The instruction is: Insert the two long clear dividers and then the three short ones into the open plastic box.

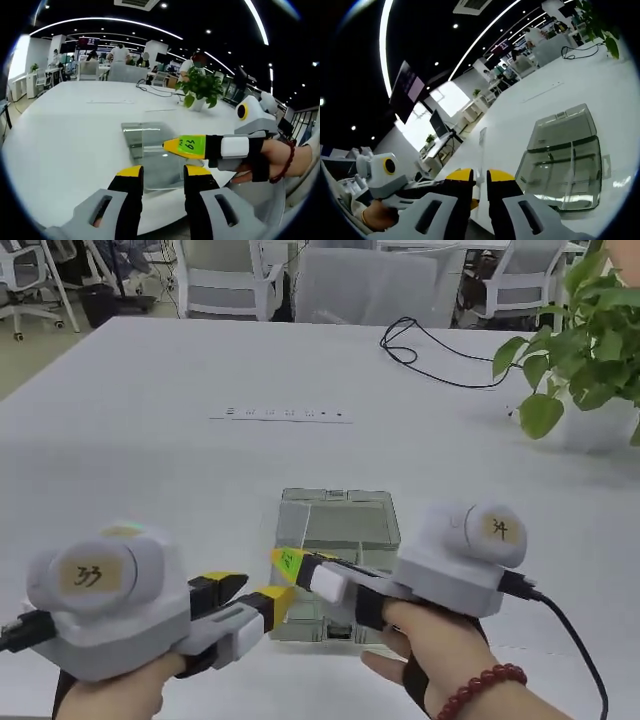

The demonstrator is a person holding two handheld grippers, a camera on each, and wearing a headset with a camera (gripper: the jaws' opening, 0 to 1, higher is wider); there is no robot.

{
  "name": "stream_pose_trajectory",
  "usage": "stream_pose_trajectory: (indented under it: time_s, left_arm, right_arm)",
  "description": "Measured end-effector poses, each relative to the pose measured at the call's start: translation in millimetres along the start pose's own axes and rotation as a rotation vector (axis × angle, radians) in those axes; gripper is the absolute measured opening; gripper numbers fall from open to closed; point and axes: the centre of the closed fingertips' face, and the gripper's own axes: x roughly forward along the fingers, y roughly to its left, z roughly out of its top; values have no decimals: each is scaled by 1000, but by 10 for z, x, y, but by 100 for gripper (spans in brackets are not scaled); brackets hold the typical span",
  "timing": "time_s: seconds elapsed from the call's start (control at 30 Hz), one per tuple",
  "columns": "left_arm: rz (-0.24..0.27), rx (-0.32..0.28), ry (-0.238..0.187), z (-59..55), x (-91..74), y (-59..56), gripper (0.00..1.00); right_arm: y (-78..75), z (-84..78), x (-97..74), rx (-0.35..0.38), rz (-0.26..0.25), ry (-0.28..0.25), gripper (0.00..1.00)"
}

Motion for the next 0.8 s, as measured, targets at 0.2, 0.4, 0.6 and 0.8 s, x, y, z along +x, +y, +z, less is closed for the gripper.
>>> stream_pose_trajectory:
  time_s: [0.2,0.4,0.6,0.8]
  left_arm:
    - [-11,1,2,10,10,-67,30]
    - [-22,-26,8,3,9,-67,30]
    - [-25,-25,15,16,12,-72,30]
    - [-42,-4,3,61,29,-79,31]
  right_arm:
    - [-5,-14,4,8,-1,8,9]
    - [-5,-18,-1,59,7,5,7]
    - [13,-6,5,54,23,5,6]
    - [9,40,4,76,29,4,6]
